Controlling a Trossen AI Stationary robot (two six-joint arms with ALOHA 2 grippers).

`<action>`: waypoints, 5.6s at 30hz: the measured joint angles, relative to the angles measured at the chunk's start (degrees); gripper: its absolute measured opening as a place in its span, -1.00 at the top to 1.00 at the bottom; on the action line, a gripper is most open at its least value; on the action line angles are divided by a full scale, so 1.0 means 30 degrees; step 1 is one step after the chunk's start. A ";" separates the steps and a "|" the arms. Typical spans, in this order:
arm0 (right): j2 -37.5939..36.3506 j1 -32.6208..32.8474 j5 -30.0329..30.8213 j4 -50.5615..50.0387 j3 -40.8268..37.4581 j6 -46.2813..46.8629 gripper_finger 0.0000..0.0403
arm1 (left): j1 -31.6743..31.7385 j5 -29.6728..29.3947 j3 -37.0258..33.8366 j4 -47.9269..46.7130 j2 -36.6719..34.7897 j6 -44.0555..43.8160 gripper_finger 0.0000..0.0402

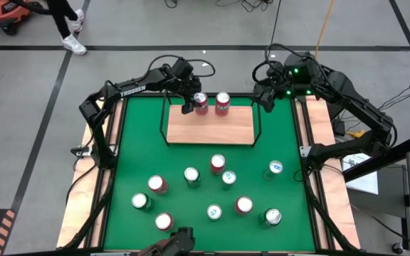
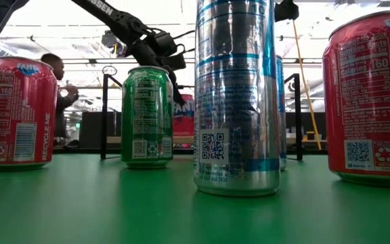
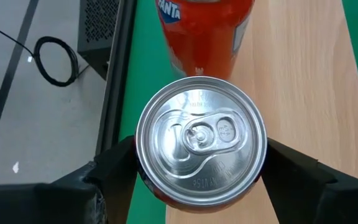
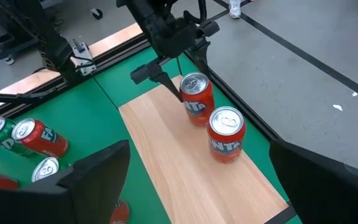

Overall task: Place canned beverage on shelf
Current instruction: Put the red soda can on the shelf, then put the red soda can on the shelf aligned with the other left red soda can

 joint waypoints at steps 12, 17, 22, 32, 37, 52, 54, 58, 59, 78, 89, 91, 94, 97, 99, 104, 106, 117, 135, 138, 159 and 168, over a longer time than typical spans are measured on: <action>0.0000 -0.0007 -0.0003 0.0000 0.0000 0.0022 -0.87 | -0.0476 -0.0404 -0.0015 0.0351 0.0007 -0.0030 -0.48; 0.0000 -0.0007 0.0000 0.0000 0.0000 0.0022 -0.87 | -0.0597 -0.1237 -0.0042 0.0312 0.0060 -0.0335 -0.68; 0.0000 -0.0007 0.0000 0.0000 0.0000 0.0022 -0.87 | -0.0763 -0.2144 -0.0066 0.0283 0.0081 -0.0389 -0.79; 0.0000 -0.0007 0.0000 0.0007 0.0003 0.0383 -0.87 | -0.1464 -0.2841 -0.0058 0.0276 -0.1621 -0.1286 -0.80; 0.0000 -0.0007 -0.0007 0.0007 0.0007 0.0386 -0.87 | -0.2186 -0.3672 -0.0058 0.0313 -0.3147 -0.3708 -0.80; 0.0000 0.0454 -0.0080 -0.0007 0.0007 0.1634 -0.87 | -0.7747 -0.8064 -0.0036 0.0334 -0.6828 -1.1512 -0.80; 0.0000 0.0638 -0.0080 -0.0015 0.0007 0.1881 -0.87 | -0.8500 -0.8066 -0.0036 0.0284 -0.6841 -1.2286 -0.80; 0.0003 0.1050 -0.0087 -0.0015 0.0007 0.2165 -0.87 | -0.9895 -0.8069 -0.0030 0.0334 -0.6709 -1.3361 -0.80; 0.0006 0.1158 -0.0087 -0.0010 0.0007 0.2262 -0.87 | -1.0181 -0.8063 -0.0022 0.0350 -0.6593 -1.3485 -0.80; 0.0015 0.2703 -0.0042 -0.0748 0.0007 0.3060 -0.87 | -1.1398 -0.3581 -0.0036 0.0277 -0.3576 -1.2940 -0.80; 0.0209 0.2696 0.0073 -0.1013 0.0015 0.2892 -0.87 | -1.1815 -0.3611 -0.0044 0.1182 -0.1652 -1.1417 -0.80; 0.0240 0.2696 0.0073 -0.1150 0.0015 0.2892 -0.87 | -1.1960 -0.3501 -0.0044 0.1164 -0.1268 -1.1387 -0.80; 0.0332 0.2696 0.0080 -0.1217 0.0015 0.2742 -0.87 | -1.2181 -0.3359 -0.0044 0.0919 -0.0678 -1.1380 -0.80; 0.0382 0.2696 0.0080 -0.1297 0.0015 0.2680 -0.87 | -1.2417 -0.3242 -0.0058 0.1077 -0.0319 -1.1485 -0.80; 0.0386 0.2696 0.0080 -0.1297 0.0015 0.2614 -0.87 | -1.2495 -0.3235 -0.0058 0.1093 -0.0313 -1.1484 -0.80; 0.0379 0.2696 0.0080 -0.1297 0.0015 0.2601 -0.87 | -1.2460 -0.3264 -0.0058 0.1304 -0.0315 -1.1347 -0.80; 0.0379 0.2696 0.0080 -0.1297 0.0015 0.2528 -0.87 | -1.2437 -0.3258 -0.0056 0.1359 -0.0243 -1.1196 -0.80; 0.0444 0.2681 0.0401 -0.1347 0.0015 0.2339 -0.87 | -1.2677 -0.3242 -0.0044 0.2298 0.0606 -1.1199 -0.80; 0.0444 0.2681 0.0568 -0.1840 0.0015 0.2110 -0.87 | -1.2007 -0.2987 -0.0598 0.2405 0.0940 -1.0405 -0.80; 0.0444 0.2681 0.0568 -0.1829 0.0015 0.2054 -0.87 | -1.2080 -0.3005 -0.1167 0.2386 0.0940 -1.0429 -0.80; 0.0444 0.2681 0.0568 -0.1843 0.0007 0.1890 -0.87 | -1.2050 -0.2853 -0.1508 0.3570 0.1625 -1.0382 -0.39; 0.0444 0.2674 0.1064 -0.1658 0.0000 0.1537 -0.87 | -1.1345 -0.5836 -0.0834 0.1311 0.0498 -1.1803 -0.39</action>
